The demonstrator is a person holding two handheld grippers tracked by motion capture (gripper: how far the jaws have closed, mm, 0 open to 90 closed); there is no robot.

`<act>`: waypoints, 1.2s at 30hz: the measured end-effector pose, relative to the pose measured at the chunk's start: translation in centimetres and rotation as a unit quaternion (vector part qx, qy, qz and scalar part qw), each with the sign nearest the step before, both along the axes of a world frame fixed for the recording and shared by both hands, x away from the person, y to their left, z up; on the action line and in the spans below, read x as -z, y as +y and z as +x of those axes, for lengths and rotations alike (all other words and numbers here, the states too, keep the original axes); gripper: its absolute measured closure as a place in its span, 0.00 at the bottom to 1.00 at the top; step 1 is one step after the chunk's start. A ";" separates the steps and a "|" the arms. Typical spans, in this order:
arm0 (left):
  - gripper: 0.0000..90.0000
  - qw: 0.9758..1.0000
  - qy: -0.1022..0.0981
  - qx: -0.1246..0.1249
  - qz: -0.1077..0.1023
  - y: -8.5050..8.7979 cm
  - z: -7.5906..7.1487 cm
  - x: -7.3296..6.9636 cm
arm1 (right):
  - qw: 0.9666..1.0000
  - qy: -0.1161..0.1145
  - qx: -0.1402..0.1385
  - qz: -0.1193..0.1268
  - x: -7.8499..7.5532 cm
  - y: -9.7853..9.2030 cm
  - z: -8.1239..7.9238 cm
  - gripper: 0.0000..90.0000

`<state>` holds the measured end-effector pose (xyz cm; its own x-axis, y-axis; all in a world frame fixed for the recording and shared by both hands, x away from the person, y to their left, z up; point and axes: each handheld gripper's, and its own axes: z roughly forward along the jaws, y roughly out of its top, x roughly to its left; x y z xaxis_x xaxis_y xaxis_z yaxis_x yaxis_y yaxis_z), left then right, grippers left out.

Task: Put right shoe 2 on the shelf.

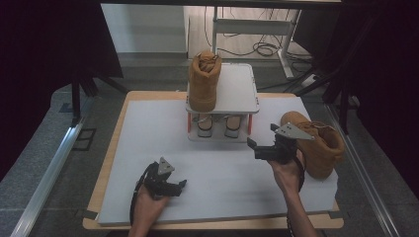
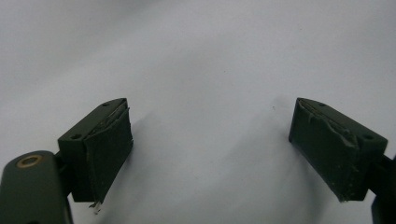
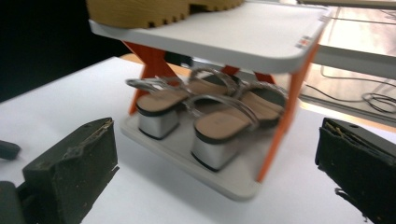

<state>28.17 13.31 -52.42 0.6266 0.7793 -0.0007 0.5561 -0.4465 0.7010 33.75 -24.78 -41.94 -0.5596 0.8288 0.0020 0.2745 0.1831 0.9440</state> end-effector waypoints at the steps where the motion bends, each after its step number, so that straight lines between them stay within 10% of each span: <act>1: 0.15 1.000 0.000 0.000 0.000 0.0 0.0 0.0 | 1.000 0.000 0.003 0.000 0.0 -0.2 -0.1 0.00; 36: 0.15 1.000 0.000 -0.001 0.000 0.0 0.0 0.0 | 0.996 0.048 0.077 -0.003 3.4 -8.0 -6.1 0.00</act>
